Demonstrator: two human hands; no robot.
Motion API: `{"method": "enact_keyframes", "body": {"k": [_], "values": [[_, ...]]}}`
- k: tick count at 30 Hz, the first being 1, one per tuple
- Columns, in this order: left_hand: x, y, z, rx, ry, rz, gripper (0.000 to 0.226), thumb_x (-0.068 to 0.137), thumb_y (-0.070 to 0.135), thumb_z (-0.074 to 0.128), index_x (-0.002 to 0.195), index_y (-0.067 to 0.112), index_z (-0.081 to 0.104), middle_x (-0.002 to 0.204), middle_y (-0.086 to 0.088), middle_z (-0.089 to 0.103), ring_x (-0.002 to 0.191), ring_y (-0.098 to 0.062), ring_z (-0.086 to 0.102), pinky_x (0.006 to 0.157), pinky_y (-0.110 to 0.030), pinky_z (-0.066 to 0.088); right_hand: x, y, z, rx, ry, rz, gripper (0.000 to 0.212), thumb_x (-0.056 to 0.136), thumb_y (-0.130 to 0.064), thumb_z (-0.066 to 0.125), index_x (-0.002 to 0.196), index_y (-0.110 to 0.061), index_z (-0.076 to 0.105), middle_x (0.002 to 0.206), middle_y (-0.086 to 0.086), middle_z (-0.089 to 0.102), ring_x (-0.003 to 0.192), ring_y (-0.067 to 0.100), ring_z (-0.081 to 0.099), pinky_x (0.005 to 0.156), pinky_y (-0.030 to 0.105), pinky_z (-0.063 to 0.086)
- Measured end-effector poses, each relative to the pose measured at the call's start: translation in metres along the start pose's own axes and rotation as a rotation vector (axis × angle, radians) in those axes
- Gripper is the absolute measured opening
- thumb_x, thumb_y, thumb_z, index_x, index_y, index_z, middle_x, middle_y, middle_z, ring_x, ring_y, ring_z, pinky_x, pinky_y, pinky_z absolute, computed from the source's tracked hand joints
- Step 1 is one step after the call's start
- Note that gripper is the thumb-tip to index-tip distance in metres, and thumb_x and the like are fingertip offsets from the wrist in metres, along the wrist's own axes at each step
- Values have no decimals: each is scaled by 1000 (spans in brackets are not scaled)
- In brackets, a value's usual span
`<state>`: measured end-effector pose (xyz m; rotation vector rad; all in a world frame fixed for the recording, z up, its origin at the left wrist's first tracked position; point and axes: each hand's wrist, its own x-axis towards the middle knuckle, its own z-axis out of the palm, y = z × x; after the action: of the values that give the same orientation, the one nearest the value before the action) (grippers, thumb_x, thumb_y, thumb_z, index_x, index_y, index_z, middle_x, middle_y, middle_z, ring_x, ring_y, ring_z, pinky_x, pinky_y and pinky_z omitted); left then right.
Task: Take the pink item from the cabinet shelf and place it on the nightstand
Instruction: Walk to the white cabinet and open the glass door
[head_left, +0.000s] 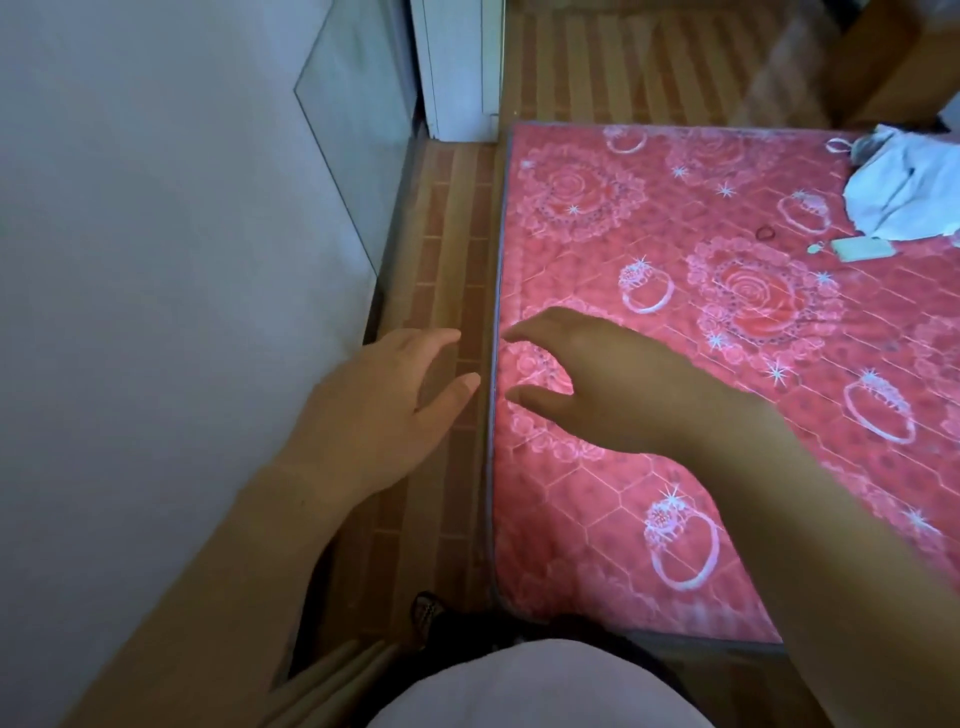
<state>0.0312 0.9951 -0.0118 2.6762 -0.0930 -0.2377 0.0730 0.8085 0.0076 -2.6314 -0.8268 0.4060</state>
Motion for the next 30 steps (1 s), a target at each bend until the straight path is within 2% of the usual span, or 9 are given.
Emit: {"method": "enact_keyframes", "body": {"k": [5, 11, 15, 21, 26, 30], "values": [[-11, -24, -19, -19, 28, -72, 58, 84, 59, 33, 137, 35, 33, 145, 10, 37, 129, -12, 38, 104, -35, 35, 20, -24, 10, 26, 14, -55, 52, 87, -42, 53, 134, -23, 39, 135, -1, 46, 120, 19, 46, 95, 38, 42], [-30, -55, -25, -25, 25, -192, 56, 84, 58, 33, 137, 37, 32, 143, 11, 39, 127, -11, 40, 100, -31, 34, 54, -48, 28, 62, -31, -101, 54, 87, -41, 55, 135, -21, 39, 139, 0, 43, 124, 18, 42, 99, 32, 37], [-29, -93, -44, -26, 22, -226, 67, 76, 63, 26, 137, 37, 31, 145, 11, 37, 129, -12, 39, 102, -33, 34, 78, -72, 35, 54, -45, -95, 53, 87, -42, 54, 134, -24, 39, 138, -3, 44, 123, 17, 43, 98, 31, 36], [-6, -146, -70, -33, -42, -108, 54, 85, 57, 33, 135, 38, 33, 143, 13, 39, 126, -9, 41, 98, -28, 33, 119, -109, 49, 61, 25, -17, 53, 87, -40, 55, 134, -23, 39, 138, -1, 45, 122, 18, 44, 97, 30, 36], [10, -202, -99, -20, -87, -65, 68, 73, 65, 24, 135, 38, 35, 143, 14, 39, 125, -10, 42, 99, -30, 35, 162, -151, 66, 152, -18, 50, 55, 86, -43, 54, 136, -25, 36, 139, -2, 43, 123, 18, 44, 101, 37, 39], [29, -226, -109, -34, -106, -50, 65, 76, 65, 26, 134, 39, 35, 144, 14, 37, 128, -10, 39, 101, -33, 34, 181, -161, 71, 189, 20, 97, 55, 86, -43, 54, 136, -27, 36, 142, -5, 40, 126, 15, 41, 104, 35, 37]]}}
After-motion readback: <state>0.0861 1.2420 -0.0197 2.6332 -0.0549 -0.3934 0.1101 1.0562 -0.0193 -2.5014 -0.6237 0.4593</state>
